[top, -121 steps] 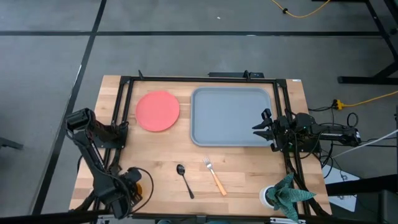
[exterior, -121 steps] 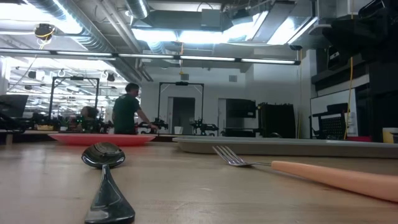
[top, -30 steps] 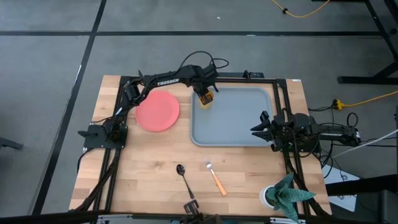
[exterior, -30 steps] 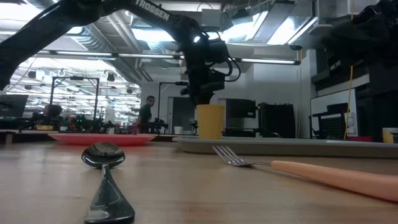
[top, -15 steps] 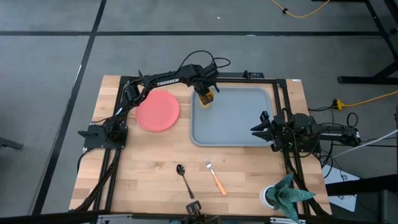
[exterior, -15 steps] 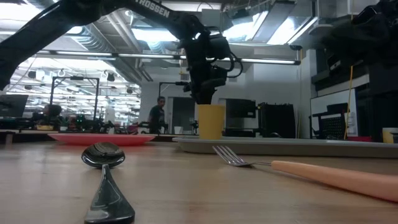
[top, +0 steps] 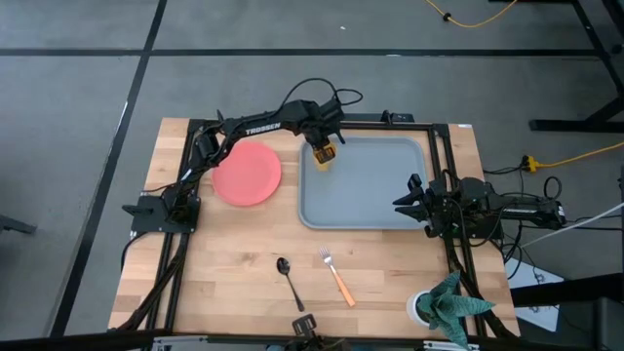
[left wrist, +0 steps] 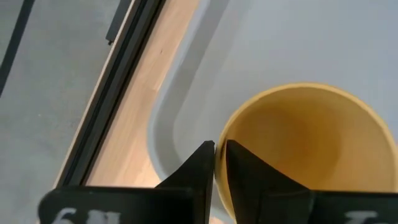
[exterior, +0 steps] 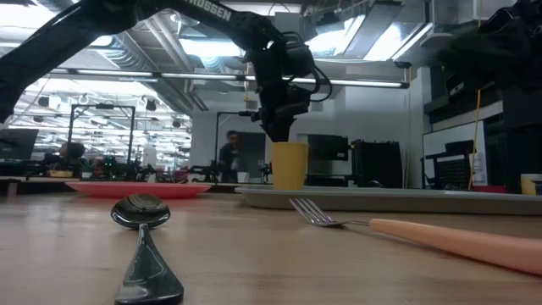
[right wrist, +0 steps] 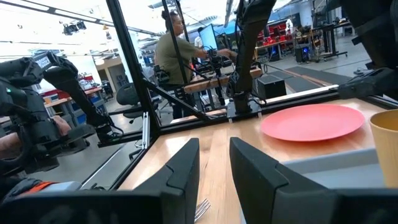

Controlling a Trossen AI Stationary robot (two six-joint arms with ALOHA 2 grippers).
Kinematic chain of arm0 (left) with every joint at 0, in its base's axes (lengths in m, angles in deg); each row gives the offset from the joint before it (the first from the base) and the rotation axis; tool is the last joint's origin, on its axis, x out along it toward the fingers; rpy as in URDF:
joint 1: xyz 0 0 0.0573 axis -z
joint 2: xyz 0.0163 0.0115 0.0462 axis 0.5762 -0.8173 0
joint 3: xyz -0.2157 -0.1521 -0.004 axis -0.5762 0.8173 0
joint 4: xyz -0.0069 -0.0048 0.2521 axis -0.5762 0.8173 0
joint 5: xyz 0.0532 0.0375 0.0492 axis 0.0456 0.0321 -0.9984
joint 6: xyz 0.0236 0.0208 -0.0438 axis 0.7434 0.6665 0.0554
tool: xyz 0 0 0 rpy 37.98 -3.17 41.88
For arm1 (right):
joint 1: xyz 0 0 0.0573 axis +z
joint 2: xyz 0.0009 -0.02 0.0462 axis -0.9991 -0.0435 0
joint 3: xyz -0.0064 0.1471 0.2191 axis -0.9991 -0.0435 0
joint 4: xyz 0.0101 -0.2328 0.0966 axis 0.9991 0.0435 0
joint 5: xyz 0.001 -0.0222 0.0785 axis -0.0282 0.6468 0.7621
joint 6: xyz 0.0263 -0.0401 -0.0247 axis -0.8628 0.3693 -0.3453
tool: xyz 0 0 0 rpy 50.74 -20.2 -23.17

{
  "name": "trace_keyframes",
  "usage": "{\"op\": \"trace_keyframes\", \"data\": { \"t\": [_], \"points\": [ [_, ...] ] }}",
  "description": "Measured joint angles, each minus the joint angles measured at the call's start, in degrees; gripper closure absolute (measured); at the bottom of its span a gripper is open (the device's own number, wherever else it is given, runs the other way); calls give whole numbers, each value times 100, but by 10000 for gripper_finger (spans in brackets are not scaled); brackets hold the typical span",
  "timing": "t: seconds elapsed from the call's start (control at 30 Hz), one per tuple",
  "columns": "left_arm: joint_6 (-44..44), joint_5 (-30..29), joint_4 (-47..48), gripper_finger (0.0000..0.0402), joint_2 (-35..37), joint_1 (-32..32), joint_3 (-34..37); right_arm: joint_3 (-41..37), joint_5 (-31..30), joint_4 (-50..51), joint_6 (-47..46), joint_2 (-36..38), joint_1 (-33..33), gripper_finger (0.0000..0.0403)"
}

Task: Pick and place plate/cup/fork/spoon on tray
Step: Put the yellow cup on the top left corner of the gray tray, then put the pink plate on the gray tray to the right of the yellow cup

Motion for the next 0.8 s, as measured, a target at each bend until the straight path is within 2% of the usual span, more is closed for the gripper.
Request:
{"op": "trace_keyframes", "data": {
  "t": [0.37, 0.8],
  "points": [
    [0, 2, 3, 365, 12, 4, 0, 2, 0, 183, 0, 0, -1, 309],
    [305, 93, 139, 365, 486, 0, -9, 2, -2, 224, -8, 2, 0, 309]
  ]
}}
